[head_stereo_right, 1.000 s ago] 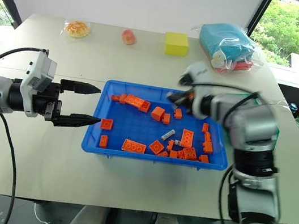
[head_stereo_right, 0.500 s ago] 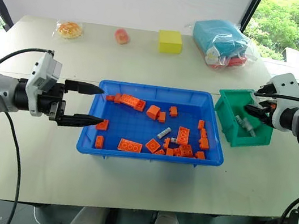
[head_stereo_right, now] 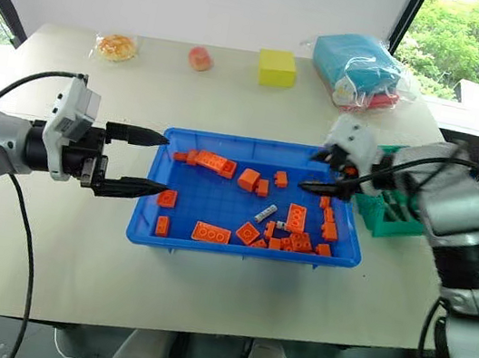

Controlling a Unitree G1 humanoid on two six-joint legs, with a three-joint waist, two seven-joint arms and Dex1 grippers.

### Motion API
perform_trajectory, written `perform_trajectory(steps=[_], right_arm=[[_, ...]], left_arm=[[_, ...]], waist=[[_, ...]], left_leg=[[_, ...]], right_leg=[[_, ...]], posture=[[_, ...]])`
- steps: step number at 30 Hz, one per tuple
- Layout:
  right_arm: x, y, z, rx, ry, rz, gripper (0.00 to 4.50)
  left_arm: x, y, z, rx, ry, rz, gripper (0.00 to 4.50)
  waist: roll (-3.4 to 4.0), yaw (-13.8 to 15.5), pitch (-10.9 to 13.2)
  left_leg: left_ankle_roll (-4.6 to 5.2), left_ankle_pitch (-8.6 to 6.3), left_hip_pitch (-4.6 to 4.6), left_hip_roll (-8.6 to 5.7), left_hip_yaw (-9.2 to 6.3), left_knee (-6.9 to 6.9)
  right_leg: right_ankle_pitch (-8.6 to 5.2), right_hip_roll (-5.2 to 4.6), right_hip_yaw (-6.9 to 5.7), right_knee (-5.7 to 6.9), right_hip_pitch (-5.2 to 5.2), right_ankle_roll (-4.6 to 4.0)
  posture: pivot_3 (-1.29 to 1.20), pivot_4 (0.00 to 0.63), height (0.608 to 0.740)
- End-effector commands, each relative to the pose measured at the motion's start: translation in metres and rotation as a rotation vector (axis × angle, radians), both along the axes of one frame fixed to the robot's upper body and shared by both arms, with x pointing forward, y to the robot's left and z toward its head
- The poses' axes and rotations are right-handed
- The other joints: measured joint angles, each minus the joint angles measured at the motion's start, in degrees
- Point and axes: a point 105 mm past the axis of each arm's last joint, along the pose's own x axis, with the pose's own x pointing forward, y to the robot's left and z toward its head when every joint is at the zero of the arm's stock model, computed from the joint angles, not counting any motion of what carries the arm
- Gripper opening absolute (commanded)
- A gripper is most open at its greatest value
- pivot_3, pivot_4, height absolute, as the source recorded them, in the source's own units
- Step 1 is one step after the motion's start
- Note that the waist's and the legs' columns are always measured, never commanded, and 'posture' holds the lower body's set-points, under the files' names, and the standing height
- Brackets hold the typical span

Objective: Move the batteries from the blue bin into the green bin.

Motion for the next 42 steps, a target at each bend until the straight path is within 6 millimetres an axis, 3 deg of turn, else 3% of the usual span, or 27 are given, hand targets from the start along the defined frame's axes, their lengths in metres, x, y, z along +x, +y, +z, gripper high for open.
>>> perform_trajectory(steps=[1, 13, 25, 28, 31, 32, 33, 35, 39, 42], right_arm=[[0.010, 0.005, -0.016, -0.122, -0.001, 0.105, 3.43], [0.029, 0.022, -0.048, -0.266, 0.008, 0.293, 3.43], [0.019, 0.052, -0.062, -0.228, 0.039, 0.402, 3.43], [0.018, 0.055, -0.063, -0.213, 0.045, 0.399, 2.62], [0.013, 0.055, -0.065, -0.197, 0.057, 0.404, 1.05], [0.012, 0.055, -0.064, -0.188, 0.052, 0.399, 0.43], [0.013, 0.054, -0.059, -0.173, 0.035, 0.387, 0.09], [0.016, 0.054, -0.046, -0.131, 0.004, 0.350, 0.10], [0.024, 0.040, 0.006, 0.026, -0.069, 0.190, 0.10], [0.030, 0.007, 0.038, 0.098, -0.143, -0.018, 0.10]], left_arm=[[-0.003, -0.004, 0.006, 0.000, -0.031, -0.010, 4.50], [-0.010, 0.002, 0.010, -0.008, -0.049, 0.051, 4.50], [-0.009, 0.003, 0.014, -0.010, -0.060, 0.065, 4.50], [-0.008, 0.003, 0.015, -0.011, -0.065, 0.064, 4.50], [-0.006, 0.003, 0.017, -0.013, -0.070, 0.063, 4.50], [-0.005, 0.004, 0.017, -0.013, -0.071, 0.063, 4.50], [-0.005, 0.004, 0.017, -0.014, -0.072, 0.063, 4.50], [-0.004, 0.004, 0.017, -0.014, -0.073, 0.062, 4.50], [-0.003, 0.002, 0.017, -0.017, -0.076, 0.057, 4.50], [-0.003, 0.003, 0.014, -0.017, -0.072, 0.057, 4.50]], waist=[[-0.02, 0.04, 0.00], [-0.04, -0.01, 0.00], [-0.04, 0.01, 0.00], [-0.04, 0.11, 0.00], [-0.07, 0.08, -0.02], [-0.07, 0.06, -0.02], [-0.06, 0.07, -0.02], [-0.04, 0.03, 0.00], [-0.03, 0.18, 0.00], [-0.08, 0.32, -0.03]], left_leg=[[0.11, 0.07, -0.02, 0.00, 0.01, 0.00], [0.13, 0.11, 0.03, -0.20, -0.04, 0.05], [0.08, 0.14, 0.05, -0.21, -0.06, 0.07], [0.07, 0.14, 0.05, -0.22, -0.07, 0.08], [0.06, 0.15, 0.05, -0.23, -0.07, 0.09], [0.06, 0.15, 0.06, -0.23, -0.08, 0.09], [0.06, 0.15, 0.06, -0.23, -0.08, 0.08], [0.05, 0.15, 0.06, -0.24, -0.07, 0.08], [0.03, 0.17, 0.05, -0.23, -0.07, 0.09], [0.03, 0.16, 0.04, -0.26, -0.12, 0.11]], right_leg=[[0.01, 0.00, 0.01, 0.04, -0.02, 0.00], [0.20, 0.05, 0.05, 0.15, 0.25, 0.01], [0.24, 0.05, 0.06, 0.21, 0.32, -0.02], [0.27, 0.05, 0.06, 0.22, 0.34, -0.06], [0.33, 0.05, 0.06, 0.21, 0.36, -0.17], [0.34, 0.05, 0.06, 0.22, 0.36, -0.17], [0.34, 0.05, 0.06, 0.22, 0.36, -0.17], [0.34, 0.05, 0.06, 0.24, 0.35, -0.16], [0.36, 0.05, 0.06, 0.24, 0.34, -0.17], [0.37, 0.04, 0.06, 0.23, 0.37, -0.21]], posture=[[0.00, 0.150, 0.706], [0.00, 0.150, 0.706], [0.00, 0.150, 0.706], [0.00, 0.150, 0.706], [0.00, 0.150, 0.706], [0.00, 0.150, 0.706], [0.00, 0.150, 0.706], [0.00, 0.150, 0.706], [0.00, 0.150, 0.706], [0.00, 0.150, 0.706]])
